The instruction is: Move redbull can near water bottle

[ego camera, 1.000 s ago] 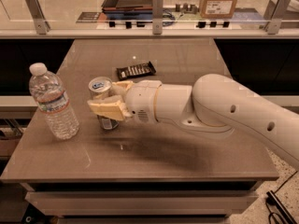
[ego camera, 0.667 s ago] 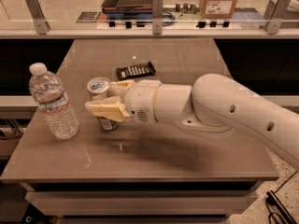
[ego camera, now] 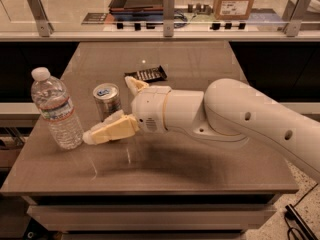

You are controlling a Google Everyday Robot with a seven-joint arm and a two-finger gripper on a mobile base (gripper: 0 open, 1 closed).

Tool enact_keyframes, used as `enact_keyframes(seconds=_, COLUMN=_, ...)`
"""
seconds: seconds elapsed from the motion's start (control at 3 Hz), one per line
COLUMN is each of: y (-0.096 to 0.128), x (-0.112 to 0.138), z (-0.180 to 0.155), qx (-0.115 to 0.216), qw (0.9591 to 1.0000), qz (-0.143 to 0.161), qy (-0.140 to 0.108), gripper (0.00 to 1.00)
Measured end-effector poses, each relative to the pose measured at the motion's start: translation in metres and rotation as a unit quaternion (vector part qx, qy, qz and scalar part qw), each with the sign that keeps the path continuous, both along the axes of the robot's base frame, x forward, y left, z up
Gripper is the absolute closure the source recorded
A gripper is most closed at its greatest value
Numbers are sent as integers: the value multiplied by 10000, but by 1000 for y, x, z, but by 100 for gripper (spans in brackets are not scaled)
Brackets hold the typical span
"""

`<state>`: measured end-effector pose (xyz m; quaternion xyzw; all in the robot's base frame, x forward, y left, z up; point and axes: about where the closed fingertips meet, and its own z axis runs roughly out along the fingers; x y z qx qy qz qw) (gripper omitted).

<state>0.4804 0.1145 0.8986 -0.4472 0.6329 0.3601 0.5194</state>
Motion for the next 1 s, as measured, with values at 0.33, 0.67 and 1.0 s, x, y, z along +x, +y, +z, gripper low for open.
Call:
enact_keyframes(seconds=0.33, y=-11, x=2, z=15, qx=-165, qw=9998, qz=-102, qy=-49, gripper=0)
enact_keyframes(seconds=0.67, y=-32, x=8, z=38, qx=-379, qw=9987, qz=-310, qy=-127, gripper=0)
enact_keyframes(seconds=1.0, y=-48, x=14, z=62, qx=-610, qw=9968, qz=-478, qy=-208, gripper=0)
